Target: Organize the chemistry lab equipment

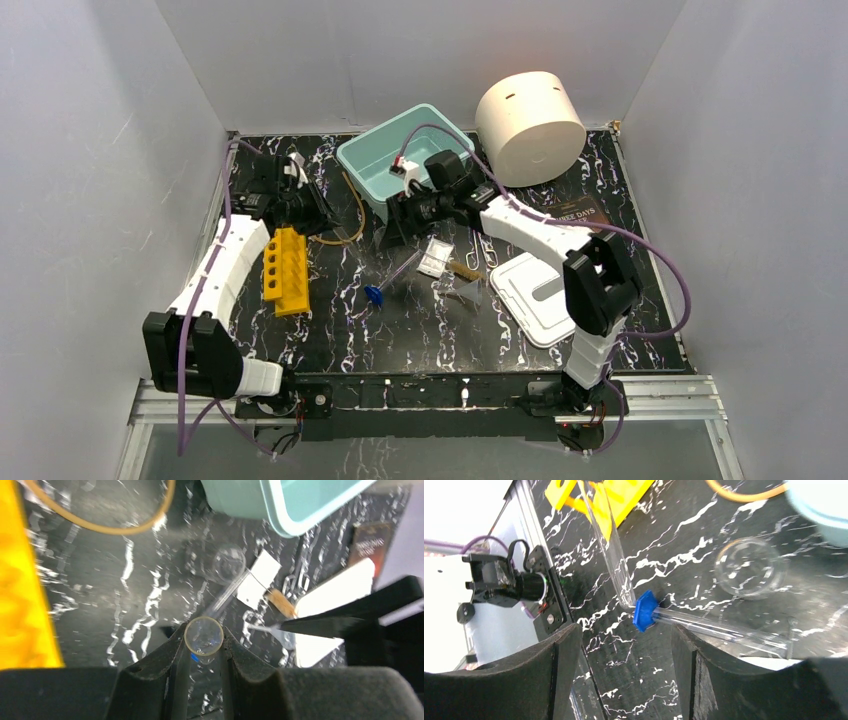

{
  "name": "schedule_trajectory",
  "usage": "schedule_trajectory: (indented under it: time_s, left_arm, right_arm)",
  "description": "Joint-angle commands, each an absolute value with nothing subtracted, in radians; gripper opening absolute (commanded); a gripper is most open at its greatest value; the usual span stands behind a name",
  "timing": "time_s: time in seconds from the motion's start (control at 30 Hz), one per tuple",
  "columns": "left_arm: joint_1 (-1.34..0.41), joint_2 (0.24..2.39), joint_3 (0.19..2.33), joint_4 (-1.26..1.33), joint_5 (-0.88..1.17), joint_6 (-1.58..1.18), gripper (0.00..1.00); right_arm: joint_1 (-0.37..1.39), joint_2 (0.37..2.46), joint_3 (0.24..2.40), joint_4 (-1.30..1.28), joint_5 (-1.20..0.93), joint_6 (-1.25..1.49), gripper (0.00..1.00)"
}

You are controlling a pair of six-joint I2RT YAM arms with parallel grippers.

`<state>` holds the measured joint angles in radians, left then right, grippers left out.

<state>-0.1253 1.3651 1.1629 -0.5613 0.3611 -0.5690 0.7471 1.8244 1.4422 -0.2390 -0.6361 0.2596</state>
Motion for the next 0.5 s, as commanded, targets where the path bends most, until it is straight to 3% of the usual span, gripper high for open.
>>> schedule_trajectory:
  time_s: [0.0, 0.2, 0.47]
  left_arm:
    - [-0.126, 1.283, 1.276, -0.668, 0.051, -0.467, 0.03]
    - [-0.125, 1.226, 1.315, -0.669, -0.205, -0.407, 0.02]
    - [-0.106, 1.266, 1.368, -0.578, -0.384, -0.321, 0.03]
  right_arm:
    - [0.705, 1.697, 1.444, -0.225, -0.551, 0.278, 0.72]
    - [0.704, 1.644, 1.409, -0.225, -0.560, 0.272, 0.71]
    - [0.704, 1.621, 1.394, -0.220, -0.575, 0.275, 0.69]
